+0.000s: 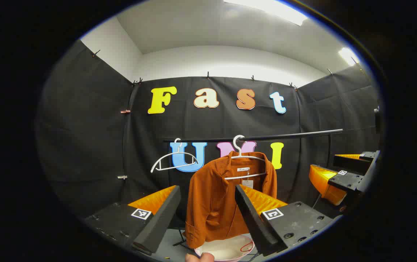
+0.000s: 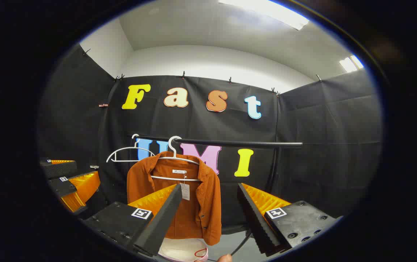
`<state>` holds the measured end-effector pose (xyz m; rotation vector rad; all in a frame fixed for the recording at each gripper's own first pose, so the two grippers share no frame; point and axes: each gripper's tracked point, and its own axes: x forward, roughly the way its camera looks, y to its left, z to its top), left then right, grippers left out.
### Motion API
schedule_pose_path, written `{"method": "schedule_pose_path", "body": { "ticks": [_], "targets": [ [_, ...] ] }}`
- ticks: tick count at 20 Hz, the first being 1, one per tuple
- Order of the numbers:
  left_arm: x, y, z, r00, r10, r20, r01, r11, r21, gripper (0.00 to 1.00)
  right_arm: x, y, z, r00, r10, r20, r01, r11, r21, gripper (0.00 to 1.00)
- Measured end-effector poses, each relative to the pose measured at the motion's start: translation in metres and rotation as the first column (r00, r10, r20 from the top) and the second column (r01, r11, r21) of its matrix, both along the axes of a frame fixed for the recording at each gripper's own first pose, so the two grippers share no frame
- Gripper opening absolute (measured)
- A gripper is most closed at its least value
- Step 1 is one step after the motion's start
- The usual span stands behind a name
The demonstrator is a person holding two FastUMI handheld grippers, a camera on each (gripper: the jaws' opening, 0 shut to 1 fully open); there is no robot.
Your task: Grasp the clothes on the hanger with both hands and then place them into the laundry hamper below.
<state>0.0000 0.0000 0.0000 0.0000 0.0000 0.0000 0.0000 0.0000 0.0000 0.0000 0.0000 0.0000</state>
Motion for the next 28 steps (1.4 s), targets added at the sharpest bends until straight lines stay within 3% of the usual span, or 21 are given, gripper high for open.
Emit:
{"method": "schedule_pose_path", "body": {
  "ticks": [18,23,28],
  "targets": [
    [0.02,0.0,-0.012,1.0,-0.011,-0.009,0.011,1.0,0.0,0.95,0.009,0.003,-0.008,1.0,-0.024,-0.01,0.024,1.0,-0.004,0.98],
    [0.062,-0.024,-0.028,0.998,-0.051,-0.026,0.051,0.999,0.006,0.95,0.051,0.001,-0.022,1.0,-0.004,0.001,0.004,1.0,-0.017,0.98],
    [0.135,-0.038,-0.067,0.997,-0.033,-0.075,0.034,0.999,0.004,0.95,0.115,0.003,-0.063,0.998,0.054,-0.027,-0.054,0.998,0.01,0.98]
  ]
}}
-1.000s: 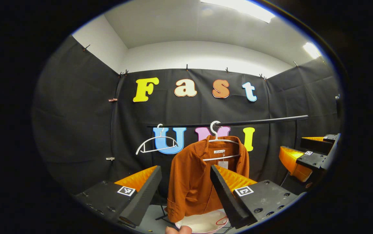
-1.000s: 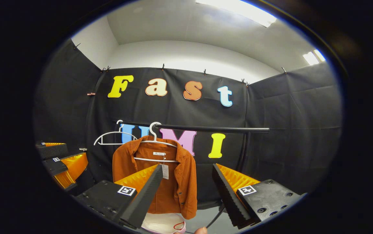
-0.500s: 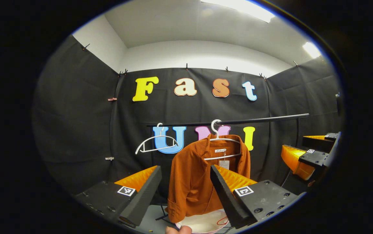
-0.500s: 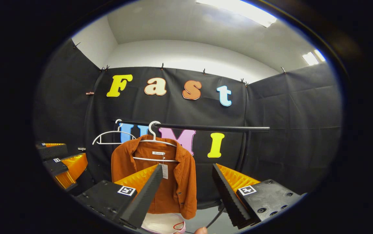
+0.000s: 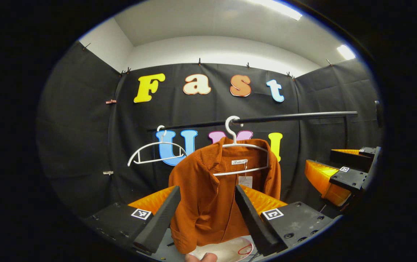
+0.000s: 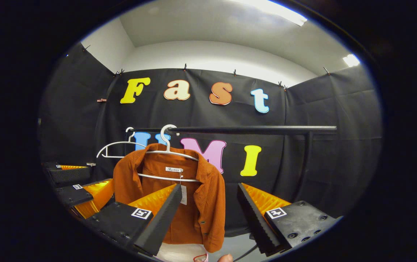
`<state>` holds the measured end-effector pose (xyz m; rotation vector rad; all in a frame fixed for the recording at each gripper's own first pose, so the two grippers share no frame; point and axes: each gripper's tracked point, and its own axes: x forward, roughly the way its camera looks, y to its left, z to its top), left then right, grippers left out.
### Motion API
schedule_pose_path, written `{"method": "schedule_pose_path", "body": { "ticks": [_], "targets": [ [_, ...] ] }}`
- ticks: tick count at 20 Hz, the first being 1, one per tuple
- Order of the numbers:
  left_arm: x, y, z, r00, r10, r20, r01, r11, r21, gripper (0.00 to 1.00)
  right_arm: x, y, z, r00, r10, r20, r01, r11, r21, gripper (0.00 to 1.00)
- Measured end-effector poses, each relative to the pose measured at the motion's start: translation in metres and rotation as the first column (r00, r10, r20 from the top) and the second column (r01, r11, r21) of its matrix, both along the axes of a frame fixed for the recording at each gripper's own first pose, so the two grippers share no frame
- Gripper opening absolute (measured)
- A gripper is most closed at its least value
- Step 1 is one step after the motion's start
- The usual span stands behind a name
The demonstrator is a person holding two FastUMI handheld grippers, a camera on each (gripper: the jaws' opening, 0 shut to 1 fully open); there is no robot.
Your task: Grasp the clothes on the hanger with both hands and then place them into the laundry hamper below.
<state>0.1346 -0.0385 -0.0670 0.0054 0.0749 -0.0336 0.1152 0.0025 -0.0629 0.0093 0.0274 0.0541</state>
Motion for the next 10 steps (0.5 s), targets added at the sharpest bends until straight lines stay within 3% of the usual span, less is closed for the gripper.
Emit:
{"method": "schedule_pose_path", "body": {
  "ticks": [2,10],
  "targets": [
    [0.031,-0.004,-0.016,1.0,0.018,-0.016,-0.018,1.0,-0.009,0.92,0.028,0.003,-0.018,1.0,0.021,-0.021,-0.021,1.0,0.011,0.98],
    [0.123,-0.001,-0.052,0.994,0.108,-0.009,-0.108,0.994,-0.002,0.95,0.121,0.024,-0.082,0.992,0.086,-0.091,-0.08,0.994,0.069,0.99]
  ]
}}
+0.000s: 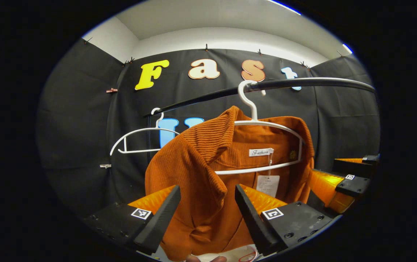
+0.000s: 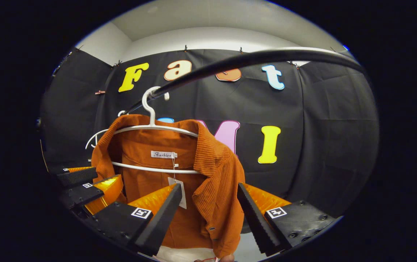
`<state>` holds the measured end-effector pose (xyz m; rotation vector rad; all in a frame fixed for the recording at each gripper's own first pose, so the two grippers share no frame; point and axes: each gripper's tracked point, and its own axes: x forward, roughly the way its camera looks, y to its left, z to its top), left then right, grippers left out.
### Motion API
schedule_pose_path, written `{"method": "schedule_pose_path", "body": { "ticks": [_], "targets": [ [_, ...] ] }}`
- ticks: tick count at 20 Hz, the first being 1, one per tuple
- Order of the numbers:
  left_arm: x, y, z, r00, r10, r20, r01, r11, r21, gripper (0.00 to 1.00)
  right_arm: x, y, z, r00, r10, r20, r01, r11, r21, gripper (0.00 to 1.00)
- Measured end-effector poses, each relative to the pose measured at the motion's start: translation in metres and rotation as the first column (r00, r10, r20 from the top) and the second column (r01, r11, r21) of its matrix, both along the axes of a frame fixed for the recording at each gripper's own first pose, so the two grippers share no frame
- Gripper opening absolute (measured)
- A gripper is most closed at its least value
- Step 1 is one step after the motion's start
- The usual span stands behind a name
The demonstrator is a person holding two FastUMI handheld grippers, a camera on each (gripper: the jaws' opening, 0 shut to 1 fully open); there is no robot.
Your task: Grasp the clothes on the hanger with both hands and then place them into the laundry hamper below.
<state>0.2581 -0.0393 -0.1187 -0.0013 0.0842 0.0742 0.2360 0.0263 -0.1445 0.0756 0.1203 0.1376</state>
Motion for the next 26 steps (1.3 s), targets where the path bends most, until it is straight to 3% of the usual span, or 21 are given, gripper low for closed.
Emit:
{"method": "schedule_pose_path", "body": {
  "ticks": [3,5,8,9,10,12,14,16,20,22,23,24,26],
  "targets": [
    [0.02,0.008,-0.002,0.999,0.037,0.02,-0.037,0.999,0.011,0.92,0.029,0.002,-0.014,1.0,-0.013,-0.009,0.013,1.0,0.023,0.99],
    [0.029,0.015,-0.001,0.997,0.063,0.036,-0.064,0.998,0.022,0.8,0.044,0.004,-0.02,1.0,-0.01,-0.011,0.011,0.998,0.055,0.99],
    [0.038,0.023,0.002,0.994,0.087,0.058,-0.089,0.995,0.042,0.47,0.06,0.01,-0.024,1.0,0.022,-0.016,-0.02,0.993,0.117,0.34],
    [0.039,0.022,0.0,0.996,0.074,0.053,-0.075,0.997,0.032,0.34,0.067,0.008,-0.032,0.999,0.018,-0.035,-0.013,0.992,0.128,0.31],
    [0.041,0.02,-0.007,0.998,0.056,0.039,-0.056,0.998,0.017,0.22,0.064,0.011,-0.031,0.998,0.048,-0.043,-0.041,0.986,0.161,0.11],
    [0.043,0.023,-0.008,0.998,0.052,0.025,-0.052,0.999,0.0,0.09,0.065,0.018,-0.038,0.991,0.103,-0.081,-0.083,0.973,0.214,0.11],
    [0.044,0.023,-0.009,0.999,0.036,0.013,-0.036,0.999,-0.01,0.06,0.067,0.02,-0.049,0.981,0.136,-0.138,-0.097,0.961,0.259,0.04],
    [0.045,0.026,-0.01,1.0,0.024,-0.02,-0.024,1.0,-0.02,0.05,0.064,0.025,-0.047,0.964,0.2,-0.173,-0.143,0.945,0.295,0.04],
    [0.042,0.022,-0.02,0.977,-0.084,-0.196,0.071,0.995,-0.074,0.05,0.055,0.03,-0.05,0.857,0.397,-0.329,-0.296,0.901,0.317,0.05],
    [0.035,0.021,-0.017,0.952,-0.149,-0.267,0.113,0.983,-0.147,0.05,0.053,0.022,-0.047,0.802,0.445,-0.397,-0.326,0.885,0.333,0.05],
    [0.032,0.023,-0.015,0.941,-0.172,-0.292,0.12,0.975,-0.187,0.05,0.054,0.017,-0.041,0.791,0.46,-0.404,-0.34,0.879,0.335,0.05],
    [0.03,0.026,-0.011,0.933,-0.187,-0.308,0.122,0.968,-0.219,0.05,0.057,0.01,-0.036,0.794,0.455,-0.404,-0.35,0.884,0.309,0.05],
    [0.029,0.036,0.005,0.934,-0.187,-0.305,0.116,0.965,-0.237,0.05,0.07,-0.014,-0.016,0.849,0.386,-0.361,-0.332,0.921,0.205,0.05]
  ]
}}
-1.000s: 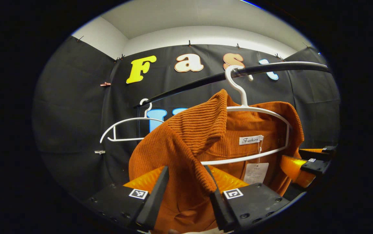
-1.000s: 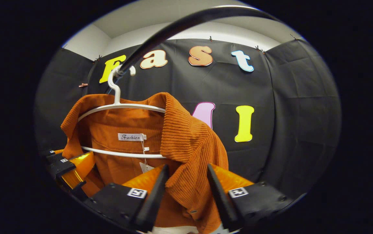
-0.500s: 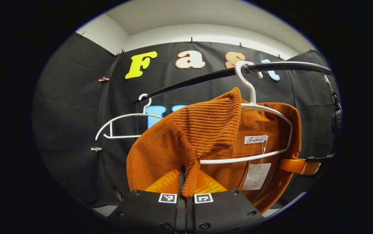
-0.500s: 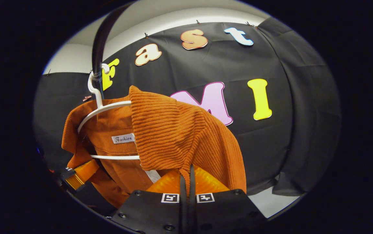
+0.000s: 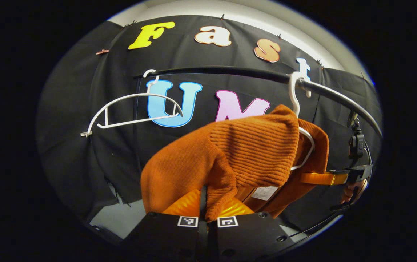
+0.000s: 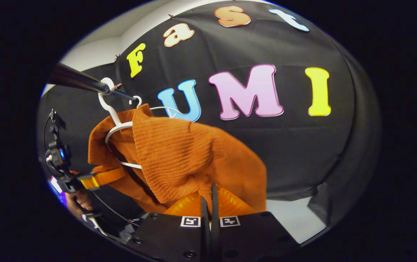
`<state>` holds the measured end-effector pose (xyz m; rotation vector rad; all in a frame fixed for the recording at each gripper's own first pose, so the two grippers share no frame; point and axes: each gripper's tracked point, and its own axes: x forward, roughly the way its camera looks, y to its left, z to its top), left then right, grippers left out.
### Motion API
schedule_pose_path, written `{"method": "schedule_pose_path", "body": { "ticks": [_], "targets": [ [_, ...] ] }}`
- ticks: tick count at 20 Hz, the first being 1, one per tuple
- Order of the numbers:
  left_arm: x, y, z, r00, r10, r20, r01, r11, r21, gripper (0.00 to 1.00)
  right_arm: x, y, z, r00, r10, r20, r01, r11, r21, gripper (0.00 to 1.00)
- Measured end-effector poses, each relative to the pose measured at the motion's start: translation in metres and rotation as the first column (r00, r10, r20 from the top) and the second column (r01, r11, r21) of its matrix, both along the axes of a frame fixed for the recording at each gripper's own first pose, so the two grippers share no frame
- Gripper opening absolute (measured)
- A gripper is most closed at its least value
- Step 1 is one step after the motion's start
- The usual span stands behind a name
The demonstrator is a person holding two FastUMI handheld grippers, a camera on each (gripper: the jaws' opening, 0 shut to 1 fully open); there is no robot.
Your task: Grasp the clothes on the hanger with both hands and then place them into the laundry hamper below.
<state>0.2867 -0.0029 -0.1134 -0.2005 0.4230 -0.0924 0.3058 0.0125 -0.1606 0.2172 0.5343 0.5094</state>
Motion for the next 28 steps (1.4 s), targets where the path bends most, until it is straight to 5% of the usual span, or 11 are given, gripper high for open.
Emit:
{"method": "schedule_pose_path", "body": {
  "ticks": [6,13,23,28],
  "targets": [
    [0.01,0.036,0.052,0.99,0.081,0.119,-0.092,0.992,0.085,0.05,0.036,-0.054,0.059,0.949,-0.236,0.207,0.229,0.972,0.057,0.05],
    [0.027,0.042,0.029,0.994,0.086,0.071,-0.092,0.992,0.083,0.05,0.071,-0.082,-0.015,0.935,-0.336,0.117,0.332,0.942,0.053,0.05],
    [-0.006,0.094,-0.06,0.975,0.216,-0.049,-0.206,0.966,0.159,0.05,-0.003,0.015,-0.079,0.984,-0.167,-0.059,0.176,0.961,0.213,0.05],
    [-0.028,0.074,-0.102,0.984,0.164,-0.067,-0.156,0.981,0.114,0.05,-0.043,0.065,-0.061,0.998,-0.052,-0.035,0.06,0.952,0.3,0.04]
  ]
}}
